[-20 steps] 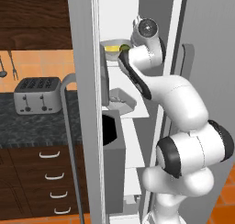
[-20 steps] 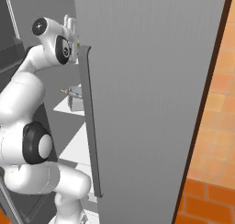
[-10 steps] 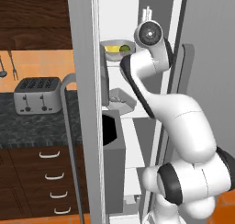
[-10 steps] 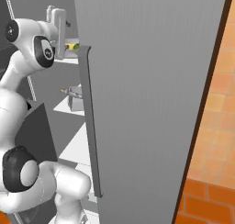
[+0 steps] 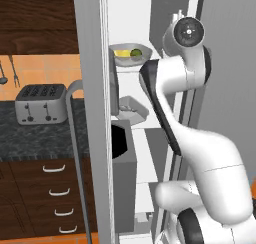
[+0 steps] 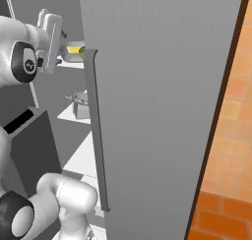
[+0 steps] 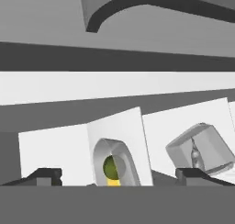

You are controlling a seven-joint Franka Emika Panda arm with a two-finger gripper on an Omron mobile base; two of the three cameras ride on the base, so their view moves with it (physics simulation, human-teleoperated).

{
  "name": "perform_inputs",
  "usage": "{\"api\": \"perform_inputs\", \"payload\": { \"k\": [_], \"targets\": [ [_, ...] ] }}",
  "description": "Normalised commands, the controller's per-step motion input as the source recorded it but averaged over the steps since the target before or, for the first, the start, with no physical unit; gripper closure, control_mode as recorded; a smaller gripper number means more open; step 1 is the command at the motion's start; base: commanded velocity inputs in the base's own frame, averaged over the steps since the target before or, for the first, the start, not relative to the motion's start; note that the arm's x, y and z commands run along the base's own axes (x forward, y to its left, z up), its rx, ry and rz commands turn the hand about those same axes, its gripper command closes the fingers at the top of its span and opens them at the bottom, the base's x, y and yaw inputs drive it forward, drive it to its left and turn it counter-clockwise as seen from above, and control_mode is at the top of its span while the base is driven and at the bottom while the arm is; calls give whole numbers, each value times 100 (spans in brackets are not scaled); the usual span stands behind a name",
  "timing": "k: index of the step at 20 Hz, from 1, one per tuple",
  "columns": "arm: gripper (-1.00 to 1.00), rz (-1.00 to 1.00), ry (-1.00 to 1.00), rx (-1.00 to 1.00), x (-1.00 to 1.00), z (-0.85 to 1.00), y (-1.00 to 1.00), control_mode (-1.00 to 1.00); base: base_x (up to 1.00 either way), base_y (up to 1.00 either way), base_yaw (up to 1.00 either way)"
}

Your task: Take the meat container that has the fish and place it on the second highest rack of the freezer. Then take the vegetable container that has the lemon wedge and lime and place it on the highest rack of the freezer.

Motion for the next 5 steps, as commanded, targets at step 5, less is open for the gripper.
{"api": "perform_inputs", "payload": {
  "k": [5],
  "targets": [
    [-100, -4, 41, 3, -79, -33, -1, -100, 0, 0, 0]
  ]
}}
